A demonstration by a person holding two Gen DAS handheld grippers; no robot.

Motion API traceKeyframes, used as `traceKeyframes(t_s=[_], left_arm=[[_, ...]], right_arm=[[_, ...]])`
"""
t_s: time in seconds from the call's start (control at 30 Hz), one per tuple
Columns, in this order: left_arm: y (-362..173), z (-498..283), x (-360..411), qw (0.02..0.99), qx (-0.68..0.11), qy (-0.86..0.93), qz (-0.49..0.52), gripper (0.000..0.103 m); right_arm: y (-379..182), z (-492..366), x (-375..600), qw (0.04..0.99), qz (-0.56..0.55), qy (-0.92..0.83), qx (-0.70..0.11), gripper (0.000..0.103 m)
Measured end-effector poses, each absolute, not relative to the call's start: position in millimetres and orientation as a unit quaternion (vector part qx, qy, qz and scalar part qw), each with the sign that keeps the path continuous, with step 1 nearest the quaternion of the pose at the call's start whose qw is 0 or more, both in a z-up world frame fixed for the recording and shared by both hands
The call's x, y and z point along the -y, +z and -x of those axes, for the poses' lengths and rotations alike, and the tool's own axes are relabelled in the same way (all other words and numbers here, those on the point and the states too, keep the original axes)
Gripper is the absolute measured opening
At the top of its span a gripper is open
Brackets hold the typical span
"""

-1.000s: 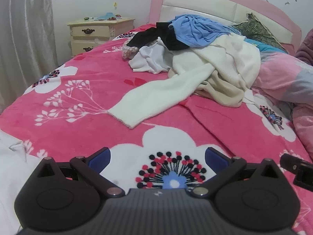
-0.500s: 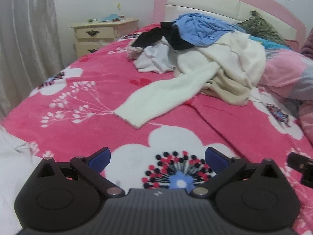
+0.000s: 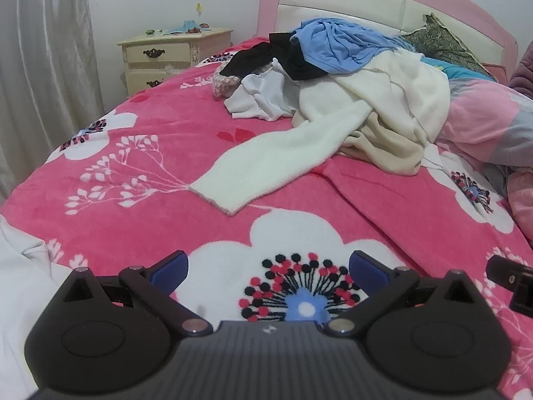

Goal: Fold clothes

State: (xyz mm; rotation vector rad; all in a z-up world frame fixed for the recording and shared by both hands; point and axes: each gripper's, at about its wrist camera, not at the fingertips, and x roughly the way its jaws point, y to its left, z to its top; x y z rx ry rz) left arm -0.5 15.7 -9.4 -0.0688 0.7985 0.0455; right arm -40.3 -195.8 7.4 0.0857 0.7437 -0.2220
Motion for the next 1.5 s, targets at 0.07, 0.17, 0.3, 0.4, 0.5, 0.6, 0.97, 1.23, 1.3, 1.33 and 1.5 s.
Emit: traceKeyframes(t_s=[0.07, 0.17, 0.3, 0.4, 0.5, 0.6, 0.97, 1.23, 1.3, 1.33, 1.5], left_arm=[[-9.4, 0.4, -15.2, 0.921, -0.389, 0.023, 0.033, 0.103], [-9.5, 0.4, -14.9, 0.920, -0.389, 0.022, 0.033, 0.103], [-10.7, 0.0, -16.0, 0.920, -0.390, 0.021, 0.033, 0.103], [-12.0, -2.2, -15.2, 0.921, -0.389, 0.018, 0.029, 0.103], [-13.6, -11.0, -13.2, 0.921, -0.389, 0.013, 0.016, 0.103], [-11.3, -25.5, -10.0, 0.927, -0.376, -0.002, -0.001, 0.103], [-34.5, -106.8, 7.0, 0.946, -0.287, -0.074, -0.132, 0.103], [-48.0, -175.4, -4.7, 0.954, -0.275, -0.071, -0.097, 0.103], [-40.8, -191.0, -8.6, 0.961, -0.258, -0.068, -0.075, 0.103], [-38.1, -197.8, -10.4, 0.963, -0.252, -0.063, -0.064, 0.102], [-31.0, -225.7, -19.7, 0.968, -0.245, -0.042, -0.019, 0.085]], right_arm=[[7.1, 40.3, 195.4, 0.925, -0.042, -0.108, -0.363, 0.102], [7.1, 40.2, 195.6, 0.925, -0.042, -0.108, -0.363, 0.102], [6.8, 40.1, 195.8, 0.925, -0.042, -0.108, -0.362, 0.102], [5.3, 38.8, 196.3, 0.924, -0.041, -0.108, -0.364, 0.102], [2.0, 33.6, 198.0, 0.923, -0.031, -0.106, -0.369, 0.102], [1.8, 20.8, 201.6, 0.927, -0.014, -0.098, -0.361, 0.102], [-10.2, -54.6, 221.6, 0.967, 0.063, 0.001, -0.248, 0.102], [7.7, -162.6, 229.4, 0.976, 0.120, 0.057, -0.175, 0.102], [16.7, -195.0, 224.1, 0.976, 0.136, 0.077, -0.153, 0.102], [21.5, -212.0, 219.9, 0.975, 0.146, 0.087, -0.142, 0.102], [43.9, -298.3, 177.6, 0.975, 0.150, 0.108, -0.122, 0.102]])
